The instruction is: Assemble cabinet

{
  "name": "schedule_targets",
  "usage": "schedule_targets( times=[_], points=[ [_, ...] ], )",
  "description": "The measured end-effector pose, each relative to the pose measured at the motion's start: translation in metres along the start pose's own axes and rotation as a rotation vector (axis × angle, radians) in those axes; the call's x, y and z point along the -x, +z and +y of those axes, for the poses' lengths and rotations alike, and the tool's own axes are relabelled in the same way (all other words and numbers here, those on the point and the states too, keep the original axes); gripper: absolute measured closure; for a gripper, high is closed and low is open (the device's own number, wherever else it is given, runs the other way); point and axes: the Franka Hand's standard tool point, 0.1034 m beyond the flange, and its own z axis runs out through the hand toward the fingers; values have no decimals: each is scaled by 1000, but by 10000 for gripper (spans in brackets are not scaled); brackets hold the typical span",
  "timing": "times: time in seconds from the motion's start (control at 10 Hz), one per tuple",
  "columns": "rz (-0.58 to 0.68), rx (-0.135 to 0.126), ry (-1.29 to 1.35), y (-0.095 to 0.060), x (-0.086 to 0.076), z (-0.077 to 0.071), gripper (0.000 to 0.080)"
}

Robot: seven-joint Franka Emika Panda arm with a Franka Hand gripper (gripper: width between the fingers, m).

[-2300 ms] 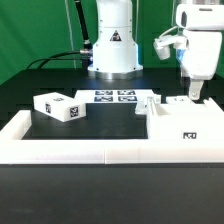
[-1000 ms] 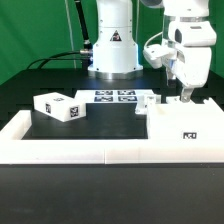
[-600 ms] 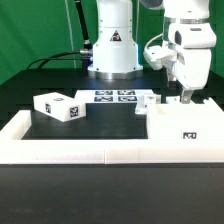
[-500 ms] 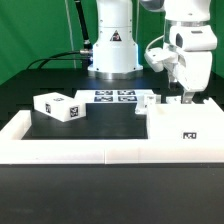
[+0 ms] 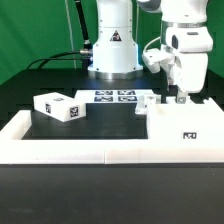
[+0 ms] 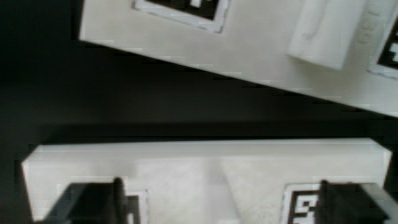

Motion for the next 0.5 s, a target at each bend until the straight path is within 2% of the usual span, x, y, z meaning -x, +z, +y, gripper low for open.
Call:
schedule_targets(
  times=[0.1, 0.2, 0.3, 0.4, 0.5],
  points=[
    [0, 0, 3, 0, 1, 0, 399],
    [1, -1, 6, 0, 2, 0, 399],
    [1, -1, 7, 1, 3, 0, 595],
    [1, -1, 9, 1, 4, 0, 723],
    [1, -2, 10, 1, 4, 0, 775]
  ],
)
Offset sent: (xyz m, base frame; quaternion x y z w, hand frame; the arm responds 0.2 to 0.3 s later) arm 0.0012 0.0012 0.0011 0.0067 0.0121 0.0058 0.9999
